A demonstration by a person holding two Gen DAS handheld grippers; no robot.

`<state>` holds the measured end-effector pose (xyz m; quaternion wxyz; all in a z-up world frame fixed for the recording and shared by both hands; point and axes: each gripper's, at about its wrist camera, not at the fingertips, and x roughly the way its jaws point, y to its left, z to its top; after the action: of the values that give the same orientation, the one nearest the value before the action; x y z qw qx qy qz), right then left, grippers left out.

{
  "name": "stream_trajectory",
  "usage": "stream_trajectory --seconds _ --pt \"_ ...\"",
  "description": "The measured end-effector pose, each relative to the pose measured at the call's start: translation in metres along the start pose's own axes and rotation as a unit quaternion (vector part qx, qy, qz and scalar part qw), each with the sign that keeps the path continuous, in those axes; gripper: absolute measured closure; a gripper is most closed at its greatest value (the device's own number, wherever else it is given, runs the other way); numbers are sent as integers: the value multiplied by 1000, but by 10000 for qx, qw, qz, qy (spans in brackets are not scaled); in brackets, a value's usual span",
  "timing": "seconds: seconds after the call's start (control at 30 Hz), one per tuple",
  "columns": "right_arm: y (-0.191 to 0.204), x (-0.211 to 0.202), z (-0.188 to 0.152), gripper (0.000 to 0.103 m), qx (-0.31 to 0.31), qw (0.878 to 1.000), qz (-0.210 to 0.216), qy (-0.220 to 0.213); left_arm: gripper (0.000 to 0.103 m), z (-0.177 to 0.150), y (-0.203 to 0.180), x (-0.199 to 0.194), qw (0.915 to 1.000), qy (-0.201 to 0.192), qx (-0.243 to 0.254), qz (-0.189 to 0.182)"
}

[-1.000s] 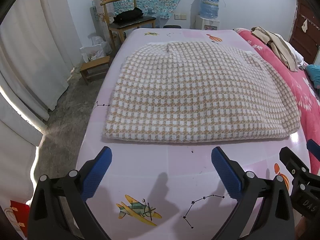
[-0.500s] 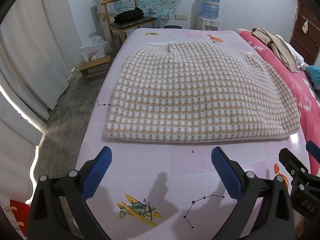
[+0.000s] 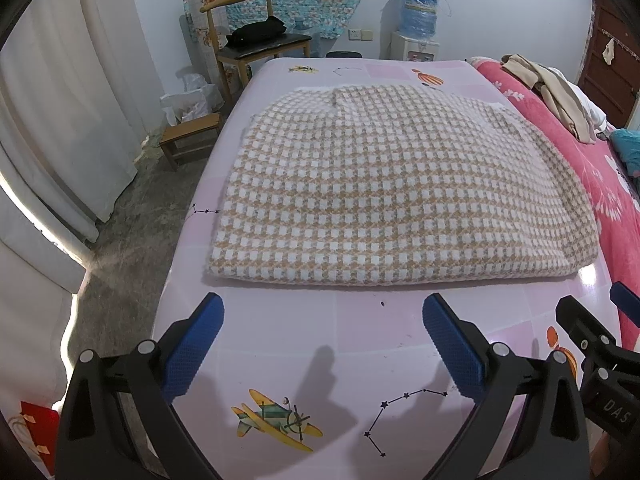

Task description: Fold large clothes

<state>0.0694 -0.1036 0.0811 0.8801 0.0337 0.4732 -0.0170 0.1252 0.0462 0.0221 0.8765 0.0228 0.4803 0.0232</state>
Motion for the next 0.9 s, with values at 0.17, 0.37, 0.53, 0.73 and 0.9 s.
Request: stream_trajectory --seconds 0.17,0.37,0.53,0.73,0.9 --pt "1 1 0 8 4 10000 -13 10 5 0 0 0 10000 -3 1 6" --pt "1 0 0 8 14 10000 -13 8 5 0 0 0 10000 -4 0 2" --pt "1 0 0 8 21 10000 -34 -4 5 0 -1 0 10000 -1 -6 4" --pt "1 0 0 8 36 10000 -34 14 5 0 -1 1 10000 1 -7 0" --pt "2 0 0 8 40 10000 -37 14 5 0 -1 1 10000 6 -10 -5"
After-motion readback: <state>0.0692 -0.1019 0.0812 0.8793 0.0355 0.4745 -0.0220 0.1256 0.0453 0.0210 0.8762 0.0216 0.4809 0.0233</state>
